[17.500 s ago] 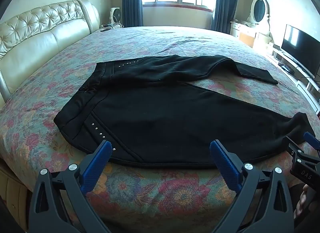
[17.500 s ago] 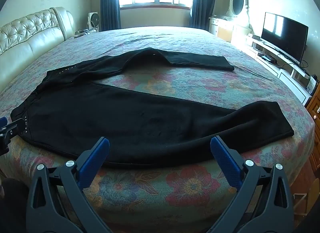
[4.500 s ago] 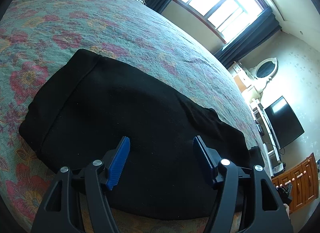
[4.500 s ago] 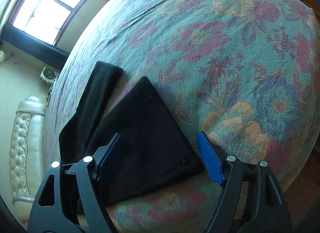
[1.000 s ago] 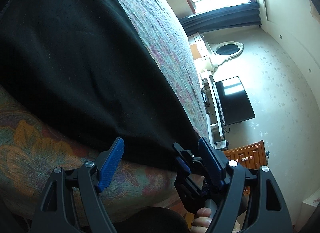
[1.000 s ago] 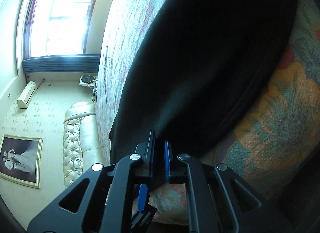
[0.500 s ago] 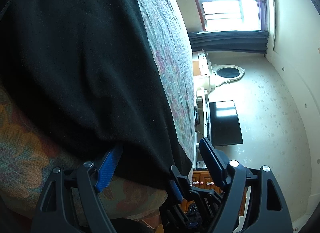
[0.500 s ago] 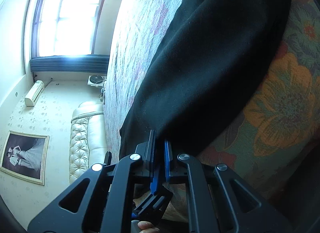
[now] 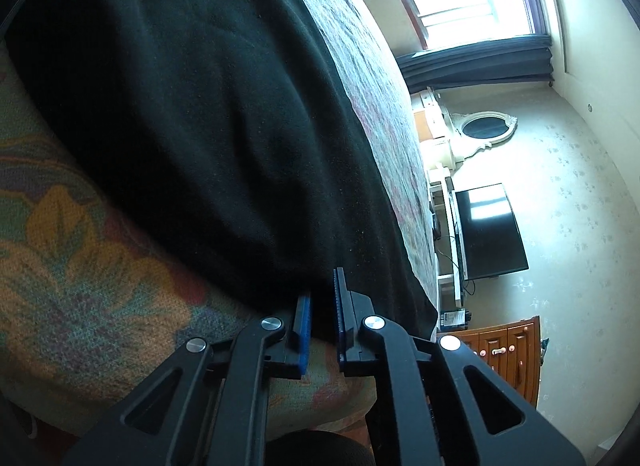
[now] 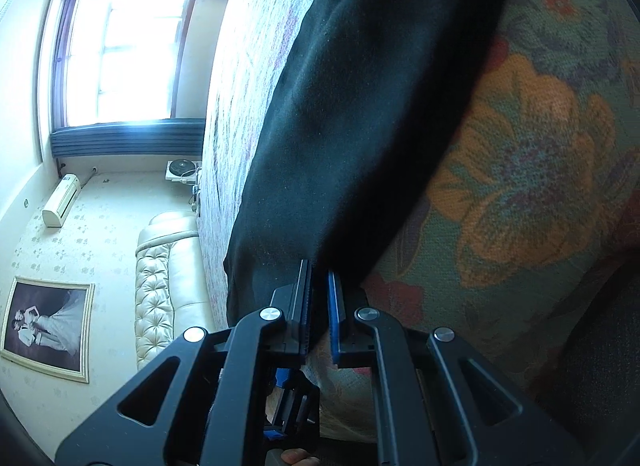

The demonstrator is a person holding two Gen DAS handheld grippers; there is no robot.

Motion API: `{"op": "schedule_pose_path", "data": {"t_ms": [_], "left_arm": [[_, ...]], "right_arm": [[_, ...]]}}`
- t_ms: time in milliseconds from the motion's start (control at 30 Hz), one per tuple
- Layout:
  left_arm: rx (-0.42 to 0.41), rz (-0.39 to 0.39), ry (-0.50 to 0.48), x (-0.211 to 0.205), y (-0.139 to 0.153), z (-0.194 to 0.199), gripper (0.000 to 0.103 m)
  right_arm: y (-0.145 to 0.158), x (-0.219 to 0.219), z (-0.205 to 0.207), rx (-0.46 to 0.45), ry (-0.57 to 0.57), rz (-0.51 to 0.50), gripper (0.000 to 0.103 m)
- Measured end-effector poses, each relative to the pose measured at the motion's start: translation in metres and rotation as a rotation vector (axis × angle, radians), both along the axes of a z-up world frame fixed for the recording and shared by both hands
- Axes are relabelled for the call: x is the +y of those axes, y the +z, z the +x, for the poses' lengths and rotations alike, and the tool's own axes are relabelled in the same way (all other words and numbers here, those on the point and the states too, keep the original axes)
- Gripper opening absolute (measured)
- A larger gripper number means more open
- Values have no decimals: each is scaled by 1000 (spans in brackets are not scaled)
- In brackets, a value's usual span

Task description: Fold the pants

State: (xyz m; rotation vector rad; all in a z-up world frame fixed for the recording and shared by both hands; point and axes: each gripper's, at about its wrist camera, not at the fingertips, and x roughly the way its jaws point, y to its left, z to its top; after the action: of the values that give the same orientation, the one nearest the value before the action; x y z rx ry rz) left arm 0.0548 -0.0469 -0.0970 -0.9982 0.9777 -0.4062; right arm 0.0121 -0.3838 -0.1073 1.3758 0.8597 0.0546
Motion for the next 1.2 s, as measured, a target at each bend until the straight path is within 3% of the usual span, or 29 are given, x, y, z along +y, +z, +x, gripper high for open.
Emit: {"op": "schedule_pose_path", "data": {"t_ms": [200, 267, 300, 433, 500, 567, 633, 667, 800, 867, 933, 1067, 1200], "left_arm": [[-9, 4, -12, -7, 2, -1, 10], [7, -9, -19, -6, 4, -2, 12], [11, -12, -26, -4, 6, -3, 14], [-34, 27, -85, 2, 26, -8, 36], [-85, 60, -118, 9, 40, -9, 45], [-143, 101, -145, 18, 55, -7, 65], [-209, 151, -157, 32, 71, -4, 79], [-243, 189, -168, 40, 79, 0, 81], [-364, 441, -195, 77, 102, 13, 86], [-382, 561, -166, 100, 106, 16, 86], [-383, 630, -125, 132, 105, 21, 86], [-287, 631, 38, 210, 96, 33, 86], [-195, 566, 213, 270, 87, 29, 86]], "right_arm": [[0, -5, -3, 1, -2, 11, 10], [13, -13, -9, -7, -42, -10, 35], [21, -22, -14, -20, -68, -36, 41], [60, -80, -45, -123, -246, -115, 56], [66, -119, -60, -106, -358, -128, 60], [58, -157, -72, -66, -461, -60, 60], [51, -193, -74, -13, -492, -44, 60], [51, -209, -75, -5, -499, -55, 60], [60, -264, -53, 47, -359, -249, 60], [51, -288, -42, 55, -273, -281, 60], [42, -300, -31, 27, -206, -269, 60], [25, -300, -8, -18, -58, -255, 63], [11, -295, 3, -82, 11, -150, 74]]}}
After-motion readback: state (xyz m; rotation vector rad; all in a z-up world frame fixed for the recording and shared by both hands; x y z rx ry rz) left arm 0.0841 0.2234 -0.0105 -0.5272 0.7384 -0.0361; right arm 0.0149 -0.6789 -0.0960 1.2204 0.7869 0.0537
